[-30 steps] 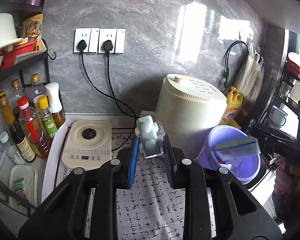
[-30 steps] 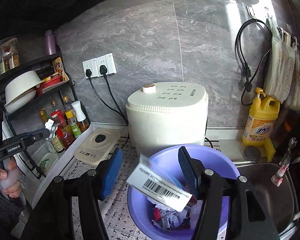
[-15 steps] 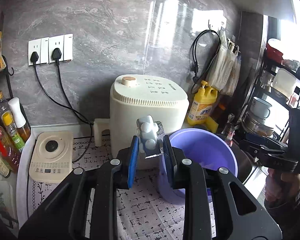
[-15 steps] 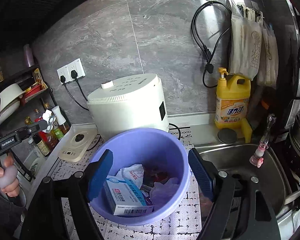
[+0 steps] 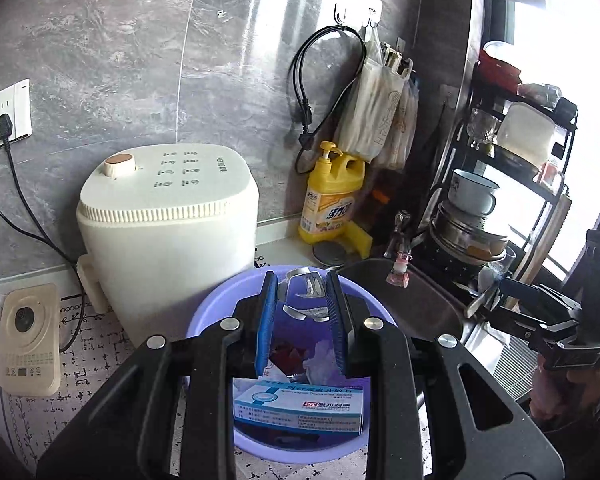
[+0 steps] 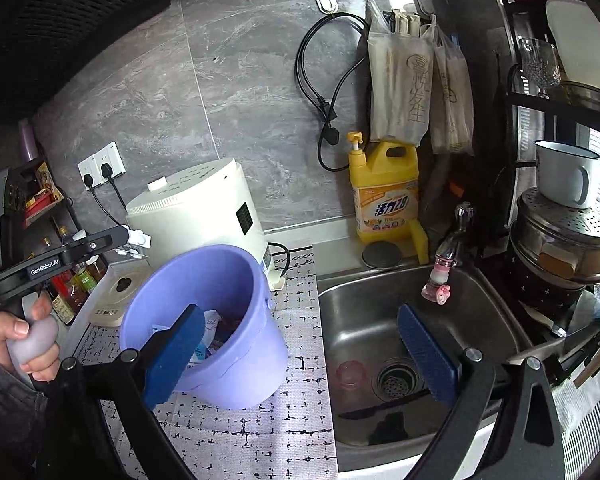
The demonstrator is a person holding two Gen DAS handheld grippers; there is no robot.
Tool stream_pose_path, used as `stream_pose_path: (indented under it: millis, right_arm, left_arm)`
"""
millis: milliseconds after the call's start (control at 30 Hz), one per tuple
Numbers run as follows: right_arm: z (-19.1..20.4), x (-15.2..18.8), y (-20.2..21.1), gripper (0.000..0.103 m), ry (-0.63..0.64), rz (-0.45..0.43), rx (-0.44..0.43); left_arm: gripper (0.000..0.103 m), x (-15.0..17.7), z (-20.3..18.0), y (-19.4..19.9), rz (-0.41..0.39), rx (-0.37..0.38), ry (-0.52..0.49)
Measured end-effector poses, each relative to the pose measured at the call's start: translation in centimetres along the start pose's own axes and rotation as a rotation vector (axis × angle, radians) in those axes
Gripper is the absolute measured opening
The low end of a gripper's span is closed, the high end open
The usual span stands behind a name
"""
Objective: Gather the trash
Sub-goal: 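Lower the blister pack into the lavender bucket and open the left gripper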
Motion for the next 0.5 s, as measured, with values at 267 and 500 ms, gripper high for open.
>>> stream_pose_path:
  millis: [267,500]
  right_arm:
    - [-2.5,2.6,-0.8,0.095,-0.049,0.066,-0.012]
    - [-0.3,3.7,-3.3,0.095,0.021,0.138,-0.115]
  left_arm:
    - [0.089,1.2,0.3,-2.5,0.048,-0.081,0.045]
    - [0.097,2.7,2.2,-0.5,0.102,-0.208,0.065]
Point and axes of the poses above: each gripper's, at about its wrist camera, not at the fingertips, and y roughly against the way its jaws point, z to its left, x to its underside, the point moved 6 cm from there along -y, roughly the way its jaws point
